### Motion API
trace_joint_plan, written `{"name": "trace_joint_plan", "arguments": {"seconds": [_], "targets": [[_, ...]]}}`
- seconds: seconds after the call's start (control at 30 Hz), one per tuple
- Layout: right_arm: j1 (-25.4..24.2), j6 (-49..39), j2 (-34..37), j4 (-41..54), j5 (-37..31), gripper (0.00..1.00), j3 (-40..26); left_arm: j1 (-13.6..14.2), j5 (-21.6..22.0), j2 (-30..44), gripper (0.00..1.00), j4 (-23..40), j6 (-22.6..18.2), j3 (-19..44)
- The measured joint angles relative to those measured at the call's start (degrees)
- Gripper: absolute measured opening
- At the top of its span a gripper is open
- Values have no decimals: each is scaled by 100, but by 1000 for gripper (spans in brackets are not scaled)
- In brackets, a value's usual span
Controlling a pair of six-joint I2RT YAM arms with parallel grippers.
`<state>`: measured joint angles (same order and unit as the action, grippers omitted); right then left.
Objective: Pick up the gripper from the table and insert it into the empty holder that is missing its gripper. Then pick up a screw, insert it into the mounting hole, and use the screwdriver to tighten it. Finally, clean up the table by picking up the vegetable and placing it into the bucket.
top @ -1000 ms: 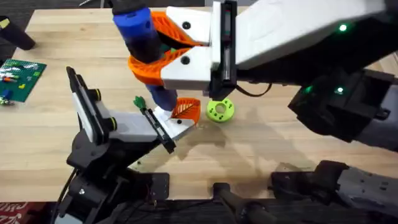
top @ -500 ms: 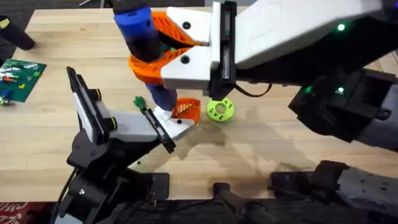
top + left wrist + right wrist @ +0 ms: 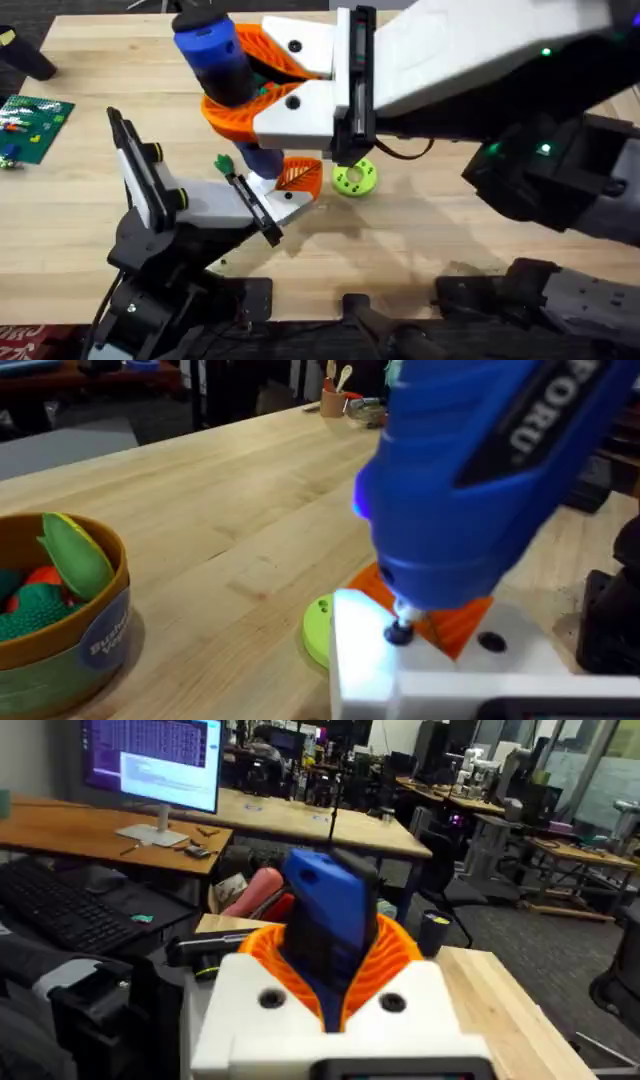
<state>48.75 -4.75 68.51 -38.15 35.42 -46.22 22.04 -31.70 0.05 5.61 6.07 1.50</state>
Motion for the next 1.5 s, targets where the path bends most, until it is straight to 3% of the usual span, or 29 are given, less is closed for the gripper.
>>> {"name": "trace_joint_plan", "arguments": {"seconds": [1.1, 1.5], "targets": [[-2, -68, -4, 497, -2, 71, -140, 0, -9, 70, 9, 11, 24, 0], [0, -29, 12, 6, 75, 71, -42, 0, -6, 57, 9, -6, 15, 0]]}}
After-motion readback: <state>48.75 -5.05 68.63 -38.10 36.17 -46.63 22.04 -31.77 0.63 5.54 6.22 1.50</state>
